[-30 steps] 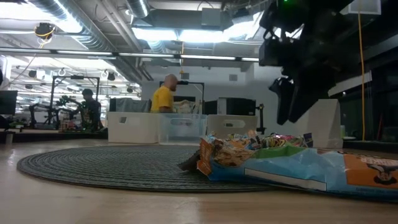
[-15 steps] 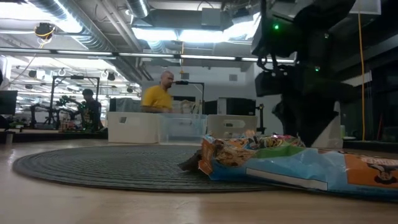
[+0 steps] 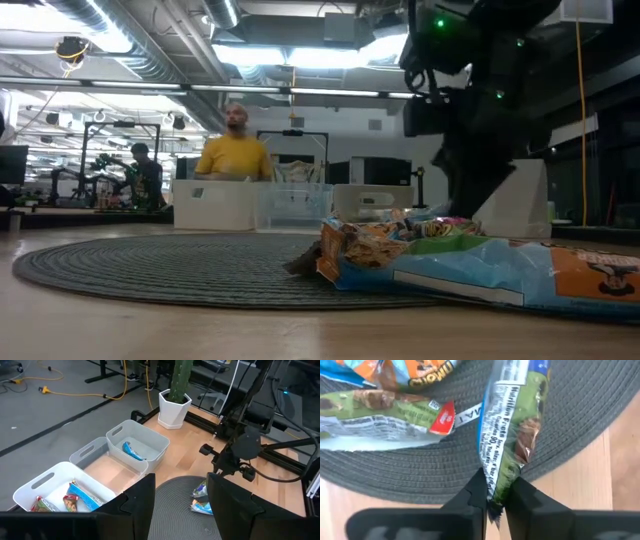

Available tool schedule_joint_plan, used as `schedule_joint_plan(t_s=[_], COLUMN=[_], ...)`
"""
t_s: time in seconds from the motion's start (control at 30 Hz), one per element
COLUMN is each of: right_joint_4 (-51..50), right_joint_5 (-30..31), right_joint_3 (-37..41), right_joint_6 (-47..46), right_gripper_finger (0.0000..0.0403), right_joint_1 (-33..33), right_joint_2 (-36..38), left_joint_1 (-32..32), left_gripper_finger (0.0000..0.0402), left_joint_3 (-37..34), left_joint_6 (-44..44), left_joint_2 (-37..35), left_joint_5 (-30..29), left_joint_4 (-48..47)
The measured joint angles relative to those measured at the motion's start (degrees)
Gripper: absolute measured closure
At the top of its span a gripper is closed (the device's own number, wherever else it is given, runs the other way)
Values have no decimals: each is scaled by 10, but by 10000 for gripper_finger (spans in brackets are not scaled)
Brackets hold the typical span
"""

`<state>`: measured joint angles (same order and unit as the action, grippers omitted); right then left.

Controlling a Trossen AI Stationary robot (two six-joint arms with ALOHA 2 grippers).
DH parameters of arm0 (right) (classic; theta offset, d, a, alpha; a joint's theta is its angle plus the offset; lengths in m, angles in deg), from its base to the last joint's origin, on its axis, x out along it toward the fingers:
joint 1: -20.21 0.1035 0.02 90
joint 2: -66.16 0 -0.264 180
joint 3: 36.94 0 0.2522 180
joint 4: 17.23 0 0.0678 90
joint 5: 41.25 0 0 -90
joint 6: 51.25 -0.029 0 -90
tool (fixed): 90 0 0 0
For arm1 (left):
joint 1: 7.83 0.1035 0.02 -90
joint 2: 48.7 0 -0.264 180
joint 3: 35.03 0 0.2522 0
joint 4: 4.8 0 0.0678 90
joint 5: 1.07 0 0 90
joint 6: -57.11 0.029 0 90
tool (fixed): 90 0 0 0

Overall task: Pick and place Granola Bars by type
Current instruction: Put the blue granola bar into the gray bin

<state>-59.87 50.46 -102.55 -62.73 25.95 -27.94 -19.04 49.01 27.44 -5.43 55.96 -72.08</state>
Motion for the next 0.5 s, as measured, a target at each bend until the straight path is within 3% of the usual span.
schedule_joint_plan(t_s=[0.17,0.5], right_joint_4=[-63,-195], right_joint_5=[17,185], right_joint_3=[-45,-195], right_joint_6=[-14,-76], right_gripper_finger=[360,361], right_joint_1=[3,62], right_joint_2=[34,197], left_joint_1=[0,0], left_gripper_finger=[233,233], left_joint_3=[0,0], left_joint_6=[0,5], left_joint_2=[0,0], left_joint_5=[1,7], left_joint_4=[0,-1])
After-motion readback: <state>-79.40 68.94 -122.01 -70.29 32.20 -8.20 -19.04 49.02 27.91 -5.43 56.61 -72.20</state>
